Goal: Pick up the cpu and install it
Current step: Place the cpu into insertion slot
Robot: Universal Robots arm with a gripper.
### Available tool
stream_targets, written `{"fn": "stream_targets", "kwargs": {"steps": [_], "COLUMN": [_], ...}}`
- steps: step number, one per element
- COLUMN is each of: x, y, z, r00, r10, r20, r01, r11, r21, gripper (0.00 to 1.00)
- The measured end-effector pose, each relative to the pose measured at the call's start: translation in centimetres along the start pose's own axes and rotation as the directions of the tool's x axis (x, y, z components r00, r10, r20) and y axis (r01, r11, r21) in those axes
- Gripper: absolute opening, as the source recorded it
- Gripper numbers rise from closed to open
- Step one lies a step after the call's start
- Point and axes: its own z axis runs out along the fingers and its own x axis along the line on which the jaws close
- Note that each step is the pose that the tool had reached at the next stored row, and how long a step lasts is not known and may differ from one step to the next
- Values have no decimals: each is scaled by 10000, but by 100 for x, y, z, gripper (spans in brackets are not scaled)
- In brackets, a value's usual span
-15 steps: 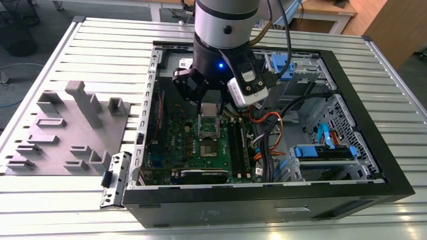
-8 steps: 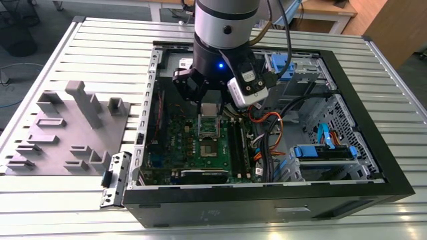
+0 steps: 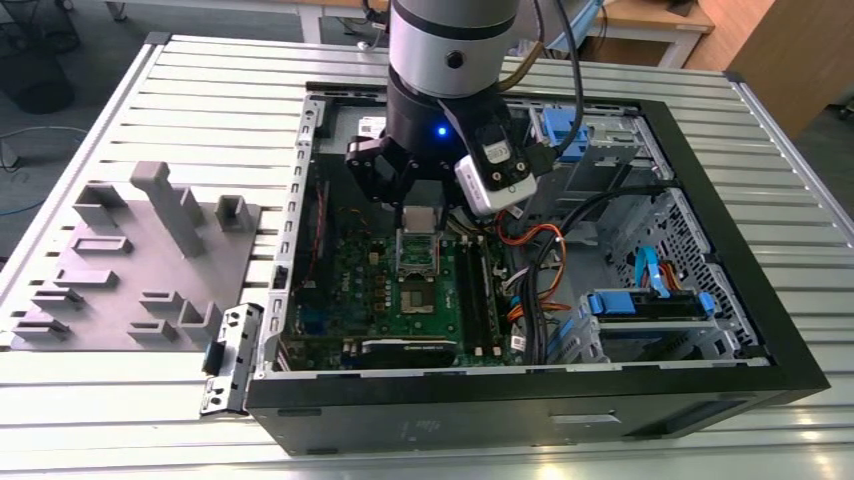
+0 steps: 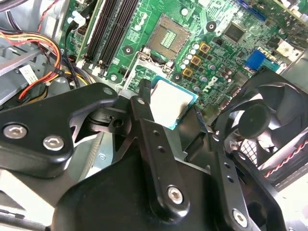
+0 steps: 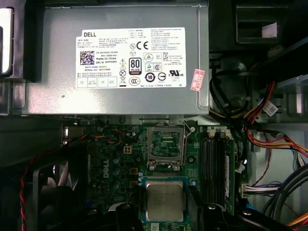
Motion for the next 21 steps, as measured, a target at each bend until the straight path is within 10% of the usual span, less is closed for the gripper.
{"fn": "stream_targets", "kwargs": {"steps": [21], "x": [0], "y": [0], "z": [0], "r00": [9999], "r10": [34], "r20": [109], "r01": [-34], "r11": [10000], "r21": [14], "gripper": [47]}}
